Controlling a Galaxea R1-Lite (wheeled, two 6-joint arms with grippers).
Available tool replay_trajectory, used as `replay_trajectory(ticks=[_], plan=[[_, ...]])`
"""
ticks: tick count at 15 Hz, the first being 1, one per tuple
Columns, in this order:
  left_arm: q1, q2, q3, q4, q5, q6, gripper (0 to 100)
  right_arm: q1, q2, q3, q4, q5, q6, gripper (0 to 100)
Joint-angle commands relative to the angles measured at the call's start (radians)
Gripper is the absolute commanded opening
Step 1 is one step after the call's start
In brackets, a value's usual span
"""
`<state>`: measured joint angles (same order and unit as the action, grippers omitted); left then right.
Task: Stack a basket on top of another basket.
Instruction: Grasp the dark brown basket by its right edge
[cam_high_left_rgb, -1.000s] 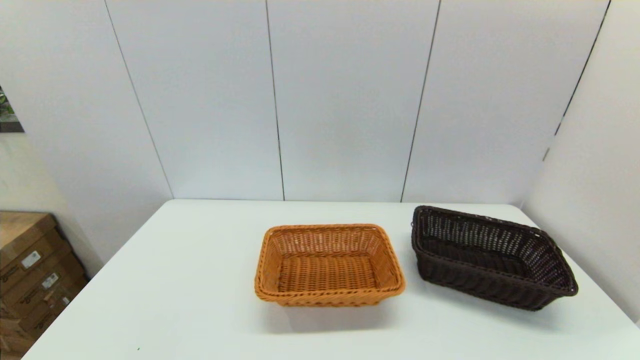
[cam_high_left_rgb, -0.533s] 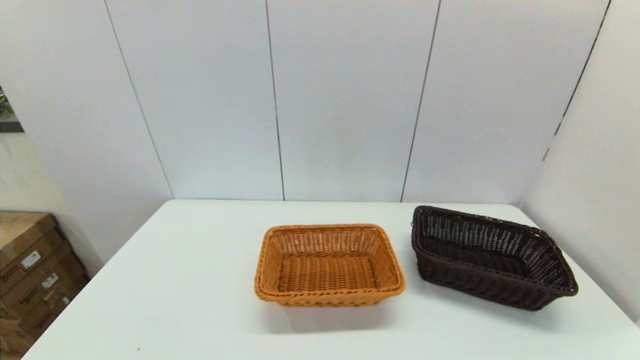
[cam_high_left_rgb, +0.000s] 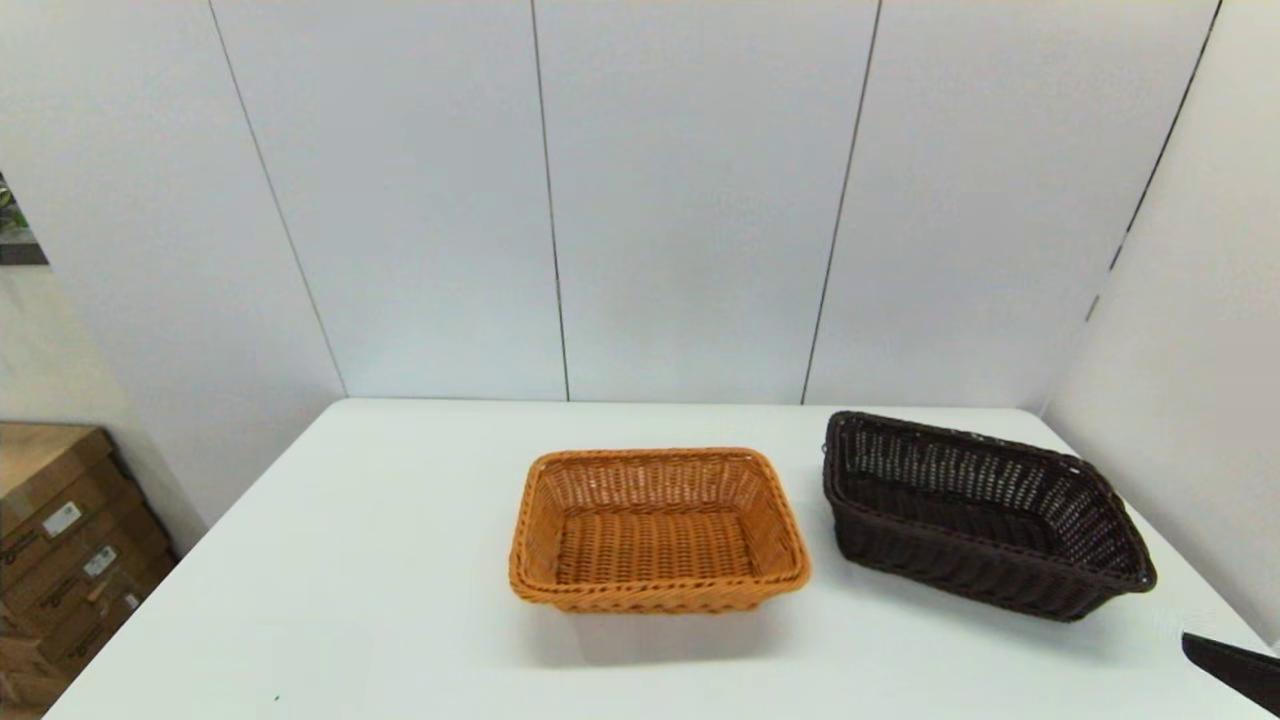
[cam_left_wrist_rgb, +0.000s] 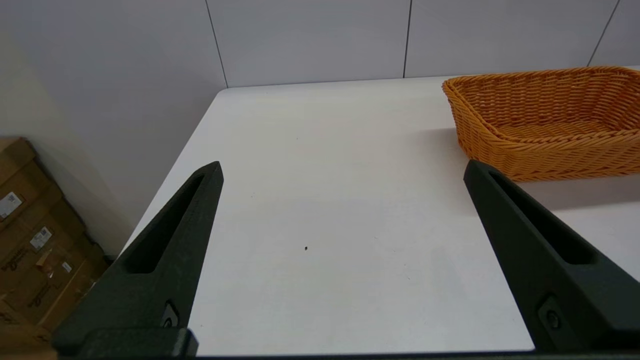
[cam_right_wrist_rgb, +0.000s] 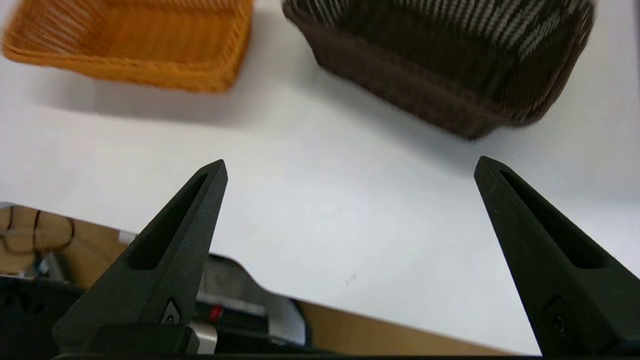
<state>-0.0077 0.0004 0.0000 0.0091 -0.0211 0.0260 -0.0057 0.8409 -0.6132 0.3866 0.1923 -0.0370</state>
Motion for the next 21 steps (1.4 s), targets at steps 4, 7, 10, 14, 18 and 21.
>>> replay_trajectory(ticks=[4, 7, 10, 14, 18, 21], plan=[[0.0, -0.002, 0.002, 0.0, 0.0, 0.0, 100, -0.033, 0.4, -0.155, 0.015, -0.062, 0.042, 100], [0.0, -0.002, 0.002, 0.0, 0.0, 0.0, 100, -0.036, 0.55, -0.235, 0.017, -0.065, 0.043, 100], [0.0, -0.002, 0.002, 0.0, 0.0, 0.0, 100, -0.04, 0.698, -0.324, 0.015, -0.067, 0.075, 100], [0.0, -0.002, 0.002, 0.0, 0.0, 0.0, 100, -0.04, 0.856, -0.448, 0.015, -0.126, 0.212, 100], [0.0, -0.002, 0.002, 0.0, 0.0, 0.0, 100, -0.049, 0.886, -0.453, 0.018, -0.134, 0.273, 100], [0.0, -0.002, 0.002, 0.0, 0.0, 0.0, 100, -0.062, 0.886, -0.454, 0.06, -0.211, 0.279, 100]])
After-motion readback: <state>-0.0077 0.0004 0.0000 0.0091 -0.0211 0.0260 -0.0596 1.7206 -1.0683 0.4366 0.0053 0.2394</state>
